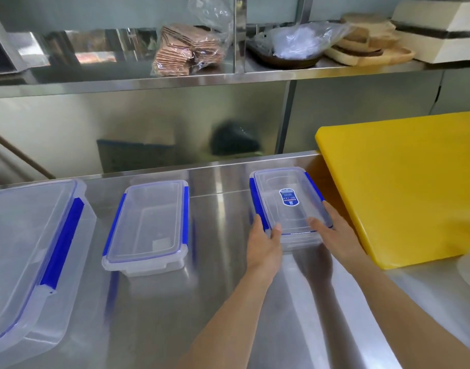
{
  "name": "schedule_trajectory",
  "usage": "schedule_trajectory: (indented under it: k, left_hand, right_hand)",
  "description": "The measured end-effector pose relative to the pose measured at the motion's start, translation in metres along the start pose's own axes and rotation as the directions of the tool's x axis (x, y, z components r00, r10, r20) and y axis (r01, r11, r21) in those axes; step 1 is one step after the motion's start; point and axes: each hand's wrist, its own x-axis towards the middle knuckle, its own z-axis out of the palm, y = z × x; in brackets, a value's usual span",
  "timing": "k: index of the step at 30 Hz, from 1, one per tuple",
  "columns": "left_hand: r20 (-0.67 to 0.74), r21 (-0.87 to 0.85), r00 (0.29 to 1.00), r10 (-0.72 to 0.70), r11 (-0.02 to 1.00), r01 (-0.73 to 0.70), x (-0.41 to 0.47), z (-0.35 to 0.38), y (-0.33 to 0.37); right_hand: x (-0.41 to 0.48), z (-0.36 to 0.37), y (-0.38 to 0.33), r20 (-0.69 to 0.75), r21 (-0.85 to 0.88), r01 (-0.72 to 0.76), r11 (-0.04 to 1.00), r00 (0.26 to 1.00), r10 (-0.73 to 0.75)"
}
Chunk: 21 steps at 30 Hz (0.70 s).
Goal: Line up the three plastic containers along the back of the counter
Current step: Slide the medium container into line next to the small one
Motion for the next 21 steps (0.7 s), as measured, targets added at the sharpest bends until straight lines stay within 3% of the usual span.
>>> schedule_trajectory:
  k: [6,9,11,13,17,21]
  left_hand:
    - [0.005,0.091,1.0,-0.004,0.996,0.003,0.008,0.015,-0.001]
    - [0.007,0.085,0.991,0.135,0.987,-0.136,0.001,-0.004,0.002]
    - [-0.087,0.127,0.959,0.269,0.958,-0.257,-0.006,-0.031,0.004]
    - [-0.235,0.231,0.905,0.355,0.925,-0.302,-0.008,-0.07,0.003]
    - [-0.5,0.359,0.794,0.345,0.917,-0.173,-0.002,-0.16,-0.013]
    - [-0.57,0.382,0.802,0.178,0.922,0.068,0.005,-0.234,-0.042]
  right_hand:
    - [0.006,-0.012,0.008,0.029,-0.16,-0.031,0.987,0.999,0.036]
    - [0.001,-0.012,-0.007,-0.089,-0.385,-0.059,0.921,0.996,0.027]
    - [-0.003,-0.007,-0.024,-0.207,-0.47,-0.012,0.883,0.973,-0.097]
    - [-0.01,0.008,-0.047,-0.233,-0.465,0.083,0.882,0.949,-0.213]
    - [-0.034,0.067,-0.081,0.068,-0.254,0.214,0.943,0.977,-0.203]
    - [-0.059,0.136,-0.106,0.353,-0.072,0.137,0.988,0.93,-0.103]
